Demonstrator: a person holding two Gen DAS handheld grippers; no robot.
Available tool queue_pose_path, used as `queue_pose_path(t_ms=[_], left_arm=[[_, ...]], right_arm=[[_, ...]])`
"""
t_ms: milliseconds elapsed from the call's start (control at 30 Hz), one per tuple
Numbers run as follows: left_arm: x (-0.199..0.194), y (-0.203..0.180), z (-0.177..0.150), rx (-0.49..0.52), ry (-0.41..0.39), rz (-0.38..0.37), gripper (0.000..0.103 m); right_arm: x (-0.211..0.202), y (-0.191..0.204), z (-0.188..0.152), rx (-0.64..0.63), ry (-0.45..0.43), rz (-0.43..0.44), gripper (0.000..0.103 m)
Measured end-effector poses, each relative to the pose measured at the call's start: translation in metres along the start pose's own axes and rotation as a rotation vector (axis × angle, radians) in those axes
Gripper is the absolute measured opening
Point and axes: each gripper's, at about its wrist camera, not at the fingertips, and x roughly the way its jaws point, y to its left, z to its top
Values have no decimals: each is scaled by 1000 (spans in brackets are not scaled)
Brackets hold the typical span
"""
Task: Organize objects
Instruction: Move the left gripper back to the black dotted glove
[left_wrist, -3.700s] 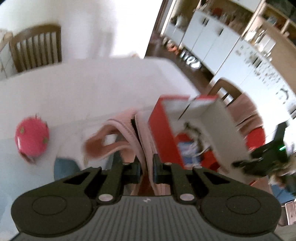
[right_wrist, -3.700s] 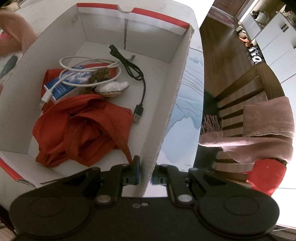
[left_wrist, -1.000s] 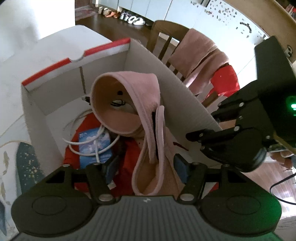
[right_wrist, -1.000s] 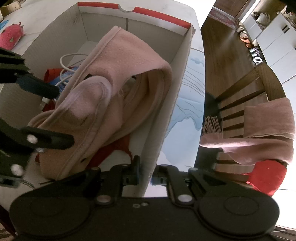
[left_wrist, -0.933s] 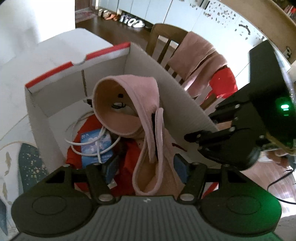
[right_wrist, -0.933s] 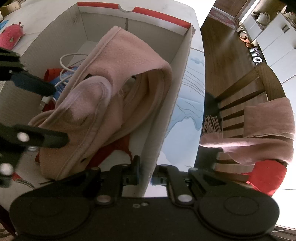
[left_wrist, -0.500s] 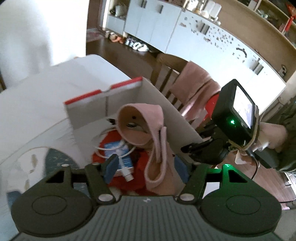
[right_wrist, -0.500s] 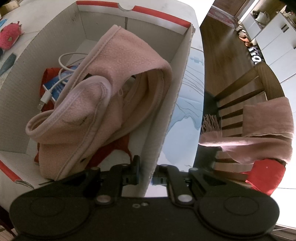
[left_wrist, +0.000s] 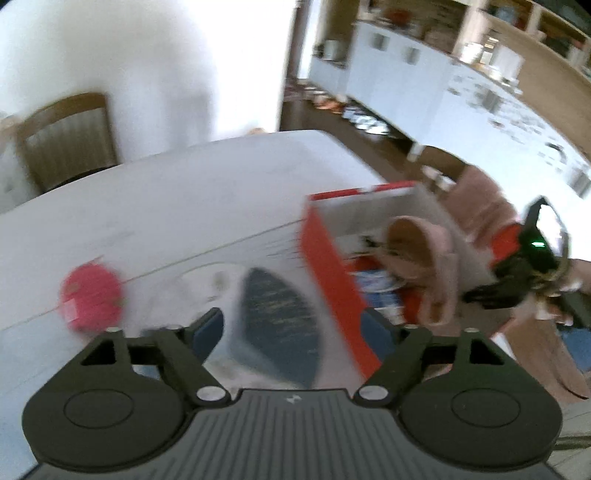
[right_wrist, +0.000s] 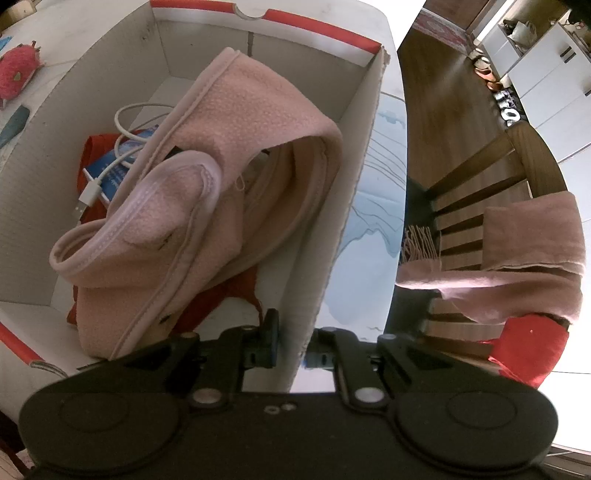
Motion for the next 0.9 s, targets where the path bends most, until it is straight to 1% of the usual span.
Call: queue_pose_path(t_ms=[100, 133, 167, 200, 233, 300, 367, 567, 633, 700, 833, 867, 900], left_arm=[[-2, 28, -15, -53, 25, 61, 85], [-1, 35, -20, -69, 34, 75, 88], [0, 42, -27, -83, 44, 92, 88], [3, 45, -33, -90, 52, 107, 91], [6, 50, -40, -96, 63, 123, 96], [13, 57, -55, -101, 87, 144, 102], [20, 61, -68, -107, 96, 165, 102], [43, 75, -105, -165, 162, 205, 102], [50, 76, -114, -166, 183, 203, 102], [57, 79, -123, -183, 204, 220, 102], [64, 88, -134, -258, 225, 201, 100], [66, 90, -136, -267, 224, 198, 98], [68, 91, -137, -272, 223, 203, 95]], right_arm=[[0, 0, 0, 0, 2, -2, 10], [0, 1, 0, 0, 3, -2, 10], [0, 0, 0, 0, 4, -2, 10], [0, 0, 0, 1, 5, -2, 10], [0, 0, 0, 1, 5, -3, 10], [0, 1, 1, 2, 6, -5, 10], [0, 1, 0, 3, 8, -7, 10], [1, 2, 0, 3, 11, -13, 11], [1, 3, 0, 2, 11, -14, 12], [1, 3, -1, 0, 13, -17, 12], [2, 3, -2, -1, 15, -19, 12], [2, 4, -2, -1, 16, -20, 12], [2, 4, -2, -2, 16, -21, 12]])
